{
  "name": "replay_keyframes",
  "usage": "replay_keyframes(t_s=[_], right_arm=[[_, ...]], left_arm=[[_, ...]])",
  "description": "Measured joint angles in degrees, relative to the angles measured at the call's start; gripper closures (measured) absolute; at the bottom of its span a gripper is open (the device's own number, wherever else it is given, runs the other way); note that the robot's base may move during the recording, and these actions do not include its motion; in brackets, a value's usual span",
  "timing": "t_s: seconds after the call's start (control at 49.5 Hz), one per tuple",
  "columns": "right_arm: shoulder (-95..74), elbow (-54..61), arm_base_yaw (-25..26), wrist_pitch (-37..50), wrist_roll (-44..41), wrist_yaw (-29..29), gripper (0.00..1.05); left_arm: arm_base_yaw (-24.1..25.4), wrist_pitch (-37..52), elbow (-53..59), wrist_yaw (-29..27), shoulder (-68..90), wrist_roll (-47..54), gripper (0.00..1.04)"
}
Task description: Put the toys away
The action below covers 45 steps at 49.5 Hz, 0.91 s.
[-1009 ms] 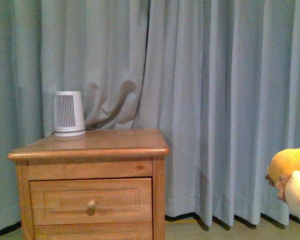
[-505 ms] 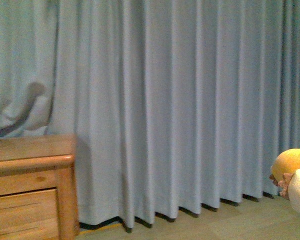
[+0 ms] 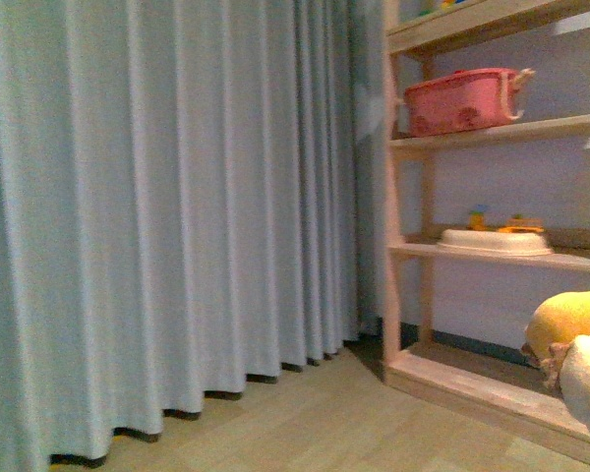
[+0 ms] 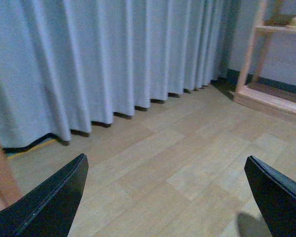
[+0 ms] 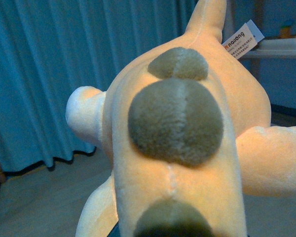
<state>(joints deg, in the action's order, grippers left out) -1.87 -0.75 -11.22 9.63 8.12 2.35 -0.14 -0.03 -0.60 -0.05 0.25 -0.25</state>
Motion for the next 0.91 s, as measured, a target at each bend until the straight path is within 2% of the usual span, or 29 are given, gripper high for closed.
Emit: replay_keyframes(t_s=[0.908], right_arm=[[0.02, 0.0, 0.0, -0.04, 0.0, 0.24, 0.97]], left_arm=[[-0.04, 0.0, 0.0, 0.02, -0.02, 0.0, 0.06]])
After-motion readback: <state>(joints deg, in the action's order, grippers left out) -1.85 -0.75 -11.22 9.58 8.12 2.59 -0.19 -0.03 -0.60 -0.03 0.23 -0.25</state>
